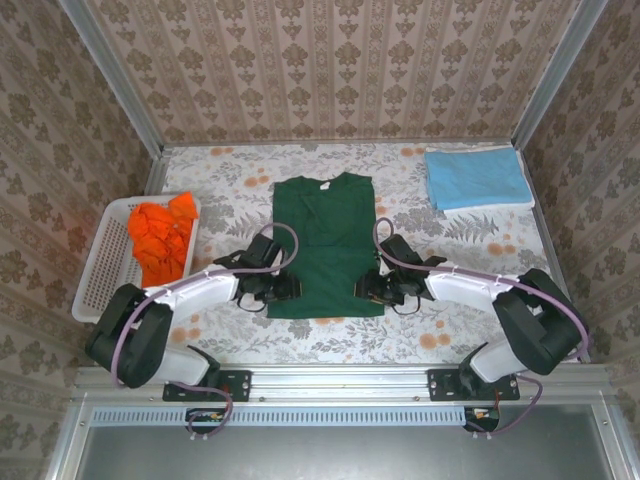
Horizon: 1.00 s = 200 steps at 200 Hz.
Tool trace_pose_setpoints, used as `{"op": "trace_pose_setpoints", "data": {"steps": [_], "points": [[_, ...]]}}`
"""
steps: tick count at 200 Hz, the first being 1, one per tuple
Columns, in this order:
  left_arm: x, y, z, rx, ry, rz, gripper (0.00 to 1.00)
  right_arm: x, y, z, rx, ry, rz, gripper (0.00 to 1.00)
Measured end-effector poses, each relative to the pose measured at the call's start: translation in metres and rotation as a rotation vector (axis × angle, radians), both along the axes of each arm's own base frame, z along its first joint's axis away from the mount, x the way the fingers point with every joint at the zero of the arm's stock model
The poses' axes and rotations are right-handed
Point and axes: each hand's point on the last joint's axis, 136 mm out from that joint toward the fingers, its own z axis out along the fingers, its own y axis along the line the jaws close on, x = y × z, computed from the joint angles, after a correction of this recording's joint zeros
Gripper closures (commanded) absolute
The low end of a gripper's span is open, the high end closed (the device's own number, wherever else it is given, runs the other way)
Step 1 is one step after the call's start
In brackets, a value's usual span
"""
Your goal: Fold and stack the t-shirts
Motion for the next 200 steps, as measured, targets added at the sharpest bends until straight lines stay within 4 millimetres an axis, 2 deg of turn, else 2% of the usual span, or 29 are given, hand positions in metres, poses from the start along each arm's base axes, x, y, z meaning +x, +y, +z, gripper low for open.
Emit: {"op": "trace_pose_setpoints", "data": {"steps": [10,23,62,95,117,157,175,200], "points": [[0.0,0.003,-0.002,0.011,-0.004,0.007,0.58,-0.003,-0.002,-0.008,-0.013,0.023,0.001,0.58],[0.001,0.007,-0.001,0.018,-0.018,0.022,0.53,-0.002,0.0,-0.007,-0.001,0.024,0.005,0.58],[-0.01,0.037,0.003,0.063,-0.043,0.116,0.38,-0.003,0.003,-0.007,0.018,0.02,0.013,0.55],[-0.018,0.061,0.019,0.099,-0.071,0.181,0.31,-0.005,0.005,-0.001,0.039,0.014,0.018,0.46],[-0.025,0.066,0.028,0.09,-0.079,0.188,0.33,-0.014,-0.001,0.008,0.051,0.011,0.006,0.4],[-0.039,0.058,0.029,0.033,-0.011,0.171,0.46,-0.02,-0.016,0.033,0.072,-0.047,-0.025,0.42],[-0.045,0.054,0.024,0.011,0.02,0.168,0.5,-0.026,-0.023,0.026,0.054,-0.03,-0.035,0.45],[-0.057,0.054,0.009,0.002,0.084,0.176,0.52,-0.039,-0.031,0.004,0.005,0.043,-0.034,0.48]]}}
